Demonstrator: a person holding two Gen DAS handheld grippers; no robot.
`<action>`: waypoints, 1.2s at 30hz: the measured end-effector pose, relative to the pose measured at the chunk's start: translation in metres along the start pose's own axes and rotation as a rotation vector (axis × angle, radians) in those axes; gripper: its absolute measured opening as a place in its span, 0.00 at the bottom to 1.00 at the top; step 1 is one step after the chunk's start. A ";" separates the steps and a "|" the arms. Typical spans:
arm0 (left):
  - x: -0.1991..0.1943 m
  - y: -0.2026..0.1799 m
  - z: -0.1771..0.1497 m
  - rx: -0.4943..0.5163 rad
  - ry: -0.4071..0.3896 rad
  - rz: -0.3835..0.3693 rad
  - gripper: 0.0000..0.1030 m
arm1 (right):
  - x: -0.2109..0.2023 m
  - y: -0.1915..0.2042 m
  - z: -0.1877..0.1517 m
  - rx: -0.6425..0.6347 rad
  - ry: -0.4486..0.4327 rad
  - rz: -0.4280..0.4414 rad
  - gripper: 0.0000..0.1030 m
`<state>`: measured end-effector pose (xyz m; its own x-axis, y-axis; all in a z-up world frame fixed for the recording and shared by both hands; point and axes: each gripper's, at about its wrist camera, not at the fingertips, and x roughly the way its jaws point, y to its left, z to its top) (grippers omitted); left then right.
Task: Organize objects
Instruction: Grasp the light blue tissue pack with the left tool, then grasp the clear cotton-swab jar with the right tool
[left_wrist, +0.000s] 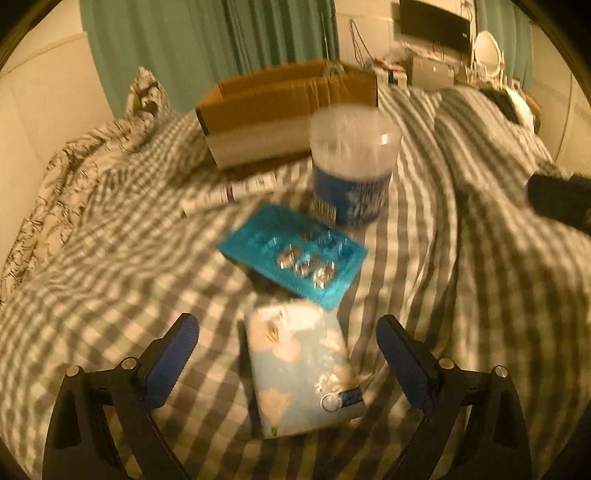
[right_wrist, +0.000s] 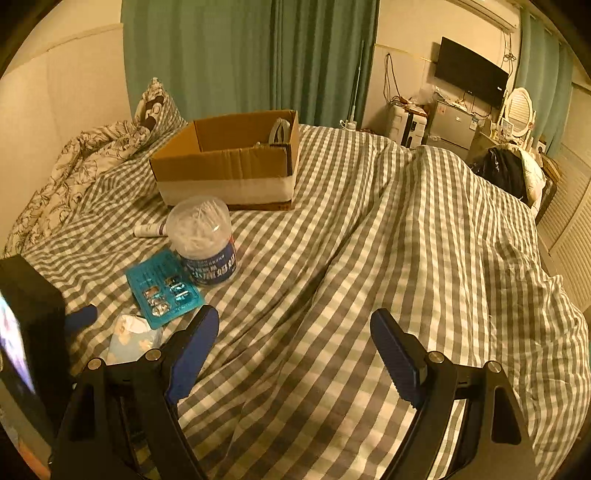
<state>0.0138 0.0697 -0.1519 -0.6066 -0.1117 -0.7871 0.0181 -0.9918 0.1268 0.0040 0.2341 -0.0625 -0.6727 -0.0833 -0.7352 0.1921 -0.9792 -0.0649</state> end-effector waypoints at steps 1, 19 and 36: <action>0.005 0.001 -0.002 -0.004 0.018 -0.014 0.84 | 0.001 0.001 -0.001 -0.002 0.003 0.000 0.82; -0.033 0.084 0.055 -0.097 -0.115 -0.006 0.55 | 0.018 0.048 0.018 -0.120 -0.014 0.069 0.82; 0.000 0.111 0.079 -0.104 -0.095 -0.001 0.55 | 0.078 0.080 0.064 -0.148 0.037 0.084 0.82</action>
<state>-0.0474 -0.0350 -0.0901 -0.6793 -0.1087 -0.7257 0.0965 -0.9936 0.0585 -0.0795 0.1371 -0.0819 -0.6237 -0.1542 -0.7663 0.3512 -0.9311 -0.0985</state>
